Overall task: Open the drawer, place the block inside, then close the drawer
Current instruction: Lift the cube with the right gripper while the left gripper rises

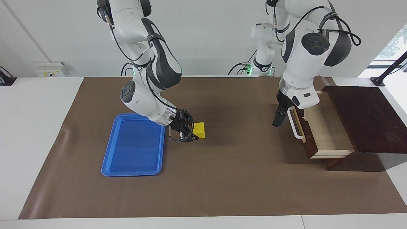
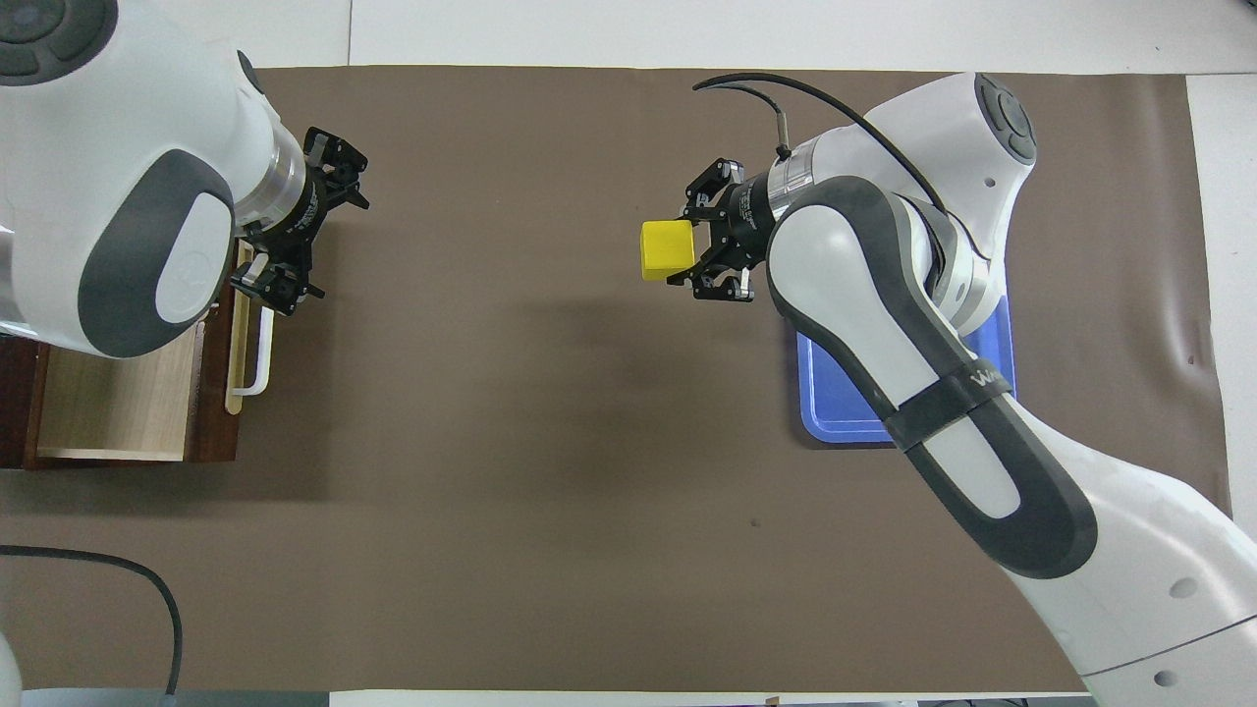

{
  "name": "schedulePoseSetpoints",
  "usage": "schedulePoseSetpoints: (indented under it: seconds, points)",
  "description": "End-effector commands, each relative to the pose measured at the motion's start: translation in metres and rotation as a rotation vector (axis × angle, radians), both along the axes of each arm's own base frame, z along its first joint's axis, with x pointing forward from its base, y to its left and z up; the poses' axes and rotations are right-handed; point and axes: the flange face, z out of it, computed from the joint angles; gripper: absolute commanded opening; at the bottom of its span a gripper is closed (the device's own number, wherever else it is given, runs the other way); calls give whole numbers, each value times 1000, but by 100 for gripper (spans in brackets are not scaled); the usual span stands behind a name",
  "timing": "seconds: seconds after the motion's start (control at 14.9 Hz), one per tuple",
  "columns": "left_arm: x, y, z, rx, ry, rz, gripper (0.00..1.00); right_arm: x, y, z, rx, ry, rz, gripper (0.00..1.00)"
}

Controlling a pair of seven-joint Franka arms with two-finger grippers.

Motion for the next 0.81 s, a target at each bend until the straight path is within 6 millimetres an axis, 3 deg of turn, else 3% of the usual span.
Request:
schedulePoseSetpoints:
  seconds: [0.0,0.4,0.6,0.74]
  points:
    - [8,-10,5,-42,-4,213,100,4,2,1,-24,-4,-14,0]
    - [-1,-60,7,-115,-46,351,100,0,13,1,-23,-3,-2,0]
    - [-11,-95,-4,-119,-52,327,100,1,13,2,-28,-13,-18,0]
    - [-13,-104,-7,-124,-53,320,100,1,13,2,-28,-14,-18,0]
